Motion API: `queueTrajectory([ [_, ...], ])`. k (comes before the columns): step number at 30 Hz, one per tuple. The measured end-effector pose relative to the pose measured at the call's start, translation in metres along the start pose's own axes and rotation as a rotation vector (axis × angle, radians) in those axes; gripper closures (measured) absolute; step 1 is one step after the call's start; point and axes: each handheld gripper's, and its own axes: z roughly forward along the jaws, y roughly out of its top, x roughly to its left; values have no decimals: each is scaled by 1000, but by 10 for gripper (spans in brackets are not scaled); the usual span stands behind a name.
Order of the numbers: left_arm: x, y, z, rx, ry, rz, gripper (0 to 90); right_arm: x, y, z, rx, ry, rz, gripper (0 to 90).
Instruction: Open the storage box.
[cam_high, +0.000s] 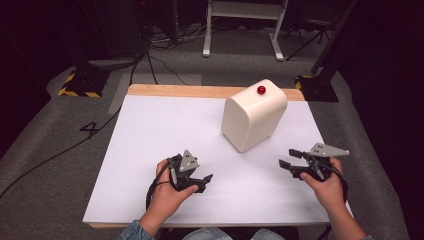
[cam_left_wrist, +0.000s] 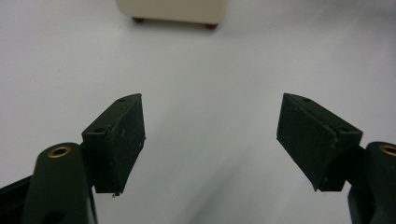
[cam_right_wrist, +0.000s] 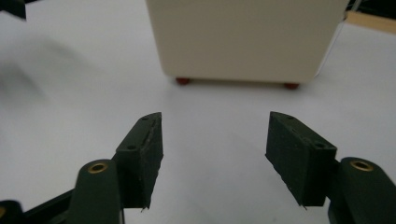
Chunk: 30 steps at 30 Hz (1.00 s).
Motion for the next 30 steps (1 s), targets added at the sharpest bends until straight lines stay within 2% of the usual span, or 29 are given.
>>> queueTrajectory([
  [2,5,-5,3,42,18,-2,235,-7,13,-3,-14,-10,-7,305],
  [3,7,-8,4,42,31,-7,235,-7,13,-3,-14,-10,-7,305],
  [4,9,-11,4,47,39,-17,238,-14,26,-4,-34,-13,-20,274],
  [5,12,-14,4,57,37,-30,238,-14,26,-4,-34,-13,-20,274],
  [7,17,-20,5,84,46,-60,232,-23,42,-5,-59,-17,-35,250],
  [8,19,-23,5,89,61,-53,232,-23,42,-5,-59,-17,-35,250],
  [11,24,-31,4,109,87,-63,232,-33,63,-3,-78,-7,-59,217],
  [14,27,-39,3,131,108,-68,232,-38,73,0,-87,2,-72,193],
  [17,29,-44,0,136,120,-75,232,-44,87,5,-88,1,-100,176],
  [23,30,-54,-5,148,130,-93,233,-55,110,19,-87,16,-111,167],
  [30,30,-61,-11,149,139,-102,233,-62,116,36,-70,22,-119,178],
])
